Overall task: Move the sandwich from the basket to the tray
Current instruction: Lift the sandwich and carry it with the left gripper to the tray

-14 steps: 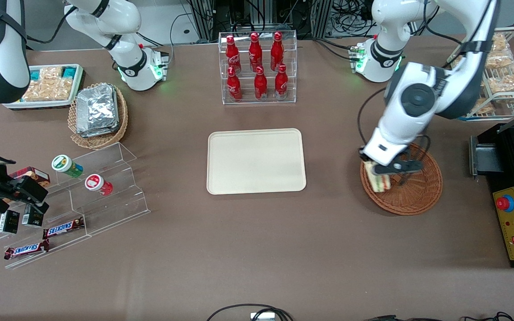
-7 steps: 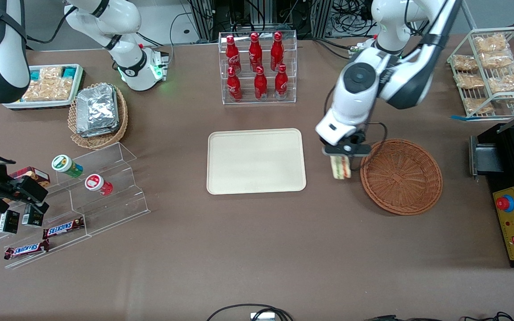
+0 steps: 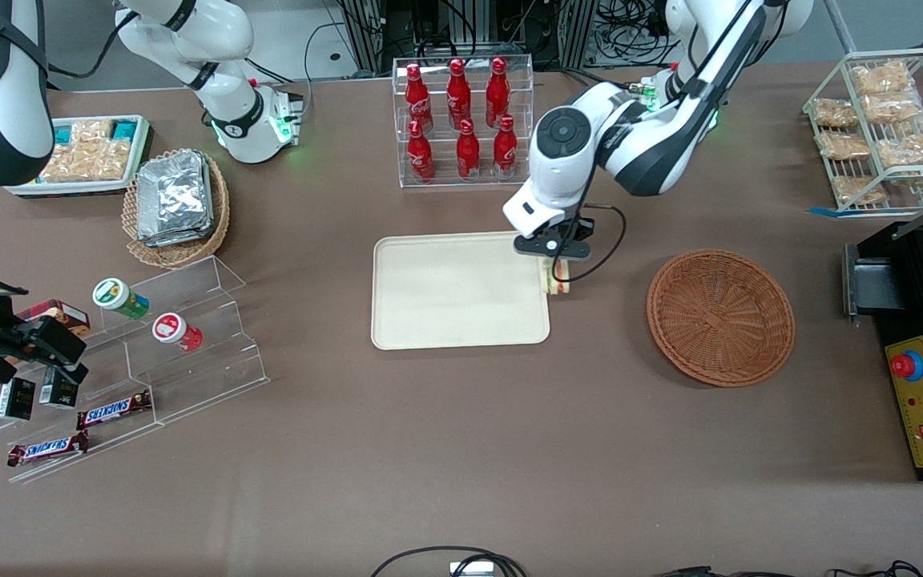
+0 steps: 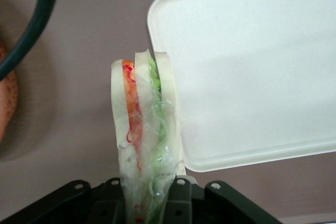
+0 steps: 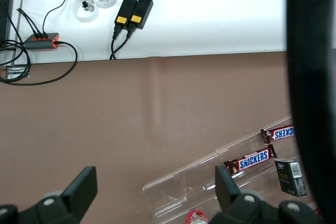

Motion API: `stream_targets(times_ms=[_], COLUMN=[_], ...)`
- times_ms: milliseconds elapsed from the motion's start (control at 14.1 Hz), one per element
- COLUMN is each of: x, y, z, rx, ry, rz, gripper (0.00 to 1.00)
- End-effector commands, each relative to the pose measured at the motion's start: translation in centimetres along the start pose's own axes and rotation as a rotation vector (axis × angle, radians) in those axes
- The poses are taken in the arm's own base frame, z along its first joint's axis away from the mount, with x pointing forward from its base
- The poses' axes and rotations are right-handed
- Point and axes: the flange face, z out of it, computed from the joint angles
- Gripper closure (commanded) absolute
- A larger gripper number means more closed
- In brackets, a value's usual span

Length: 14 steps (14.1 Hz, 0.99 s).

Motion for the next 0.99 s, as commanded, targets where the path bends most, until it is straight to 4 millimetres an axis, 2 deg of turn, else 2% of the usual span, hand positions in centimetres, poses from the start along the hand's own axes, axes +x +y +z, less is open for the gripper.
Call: stream_targets(times_ms=[0,142,497,710,923], x=[1.2,1.4,2.2,2.9,1.8], y=[2.7,4.3,8.5,9.2,10.9], z=[0.2,1.1,5.6,8.0,9.2], rx=[-0.027,-0.011,0.032,0.051,0.063], ry=[-0.011,-0.002,0.007,0.009,0.005], rz=[-0.002,-0.011,-0.037,-0.019,0.011], gripper=[1.00,1.00,1.00,1.00,1.00])
